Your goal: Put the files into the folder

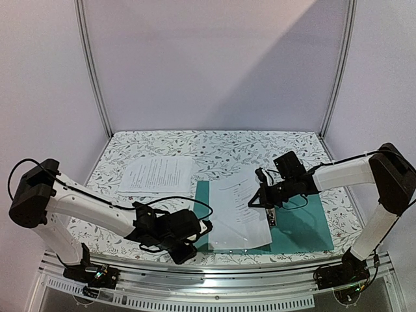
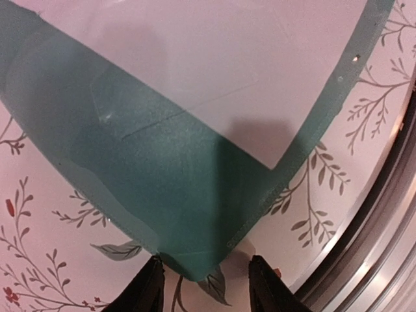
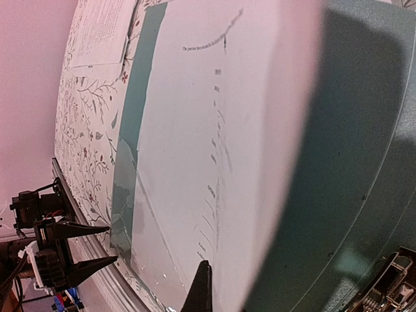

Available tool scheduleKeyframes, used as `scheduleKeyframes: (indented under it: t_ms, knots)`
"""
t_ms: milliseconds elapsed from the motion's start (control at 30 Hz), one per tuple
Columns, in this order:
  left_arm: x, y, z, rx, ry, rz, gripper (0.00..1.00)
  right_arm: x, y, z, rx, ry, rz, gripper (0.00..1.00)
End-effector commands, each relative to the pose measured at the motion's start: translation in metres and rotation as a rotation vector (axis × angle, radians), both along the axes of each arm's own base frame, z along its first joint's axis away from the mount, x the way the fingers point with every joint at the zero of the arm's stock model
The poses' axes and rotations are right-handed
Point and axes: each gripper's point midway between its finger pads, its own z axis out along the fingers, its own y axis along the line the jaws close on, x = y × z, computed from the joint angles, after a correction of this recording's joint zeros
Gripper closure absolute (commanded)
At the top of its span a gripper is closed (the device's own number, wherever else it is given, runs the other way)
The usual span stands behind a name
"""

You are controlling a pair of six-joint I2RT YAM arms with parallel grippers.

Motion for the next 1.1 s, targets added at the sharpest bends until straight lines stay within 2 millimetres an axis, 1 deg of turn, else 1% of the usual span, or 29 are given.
scheduleKeyframes:
  t_ms: [0,100,200,333,500,633,700,800,933,1067]
  knots:
    - [-0.015,0.021,-0.035,0.109,0.050,-0.024,0.56,0.000,0.011,0.001,0.035,-0.016,-0.020,1.00]
    - [-0.015,0.021,-0.036,0.100,0.053,-0.008,0.57,0.003,0.017,0.001,0.052,-0.028,-0.031,1.00]
    - [-0.018,0.020,-0.038,0.085,0.072,0.003,0.57,0.007,0.019,-0.001,0.048,-0.037,-0.061,1.00]
    - [-0.019,0.022,-0.039,0.077,0.080,0.018,0.58,0.008,0.022,-0.002,0.076,-0.030,-0.093,1.00]
    - [-0.020,0.023,-0.038,0.070,0.085,0.028,0.58,0.006,0.020,-0.005,0.099,-0.010,-0.148,1.00]
    - [-0.021,0.024,-0.037,0.071,0.086,0.029,0.57,0.008,0.014,-0.001,0.088,-0.018,-0.183,1.00]
    - [-0.021,0.024,-0.037,0.070,0.086,0.029,0.57,0.008,0.014,0.003,0.091,-0.023,-0.180,1.00]
    - [-0.021,0.024,-0.037,0.069,0.088,0.029,0.57,0.006,0.020,0.004,0.099,-0.009,-0.152,1.00]
    - [-0.021,0.025,-0.038,0.071,0.090,0.033,0.57,0.001,0.029,-0.003,0.087,0.006,-0.105,1.00]
    - [-0.021,0.026,-0.039,0.071,0.090,0.038,0.56,-0.005,0.043,-0.007,0.076,0.017,-0.051,1.00]
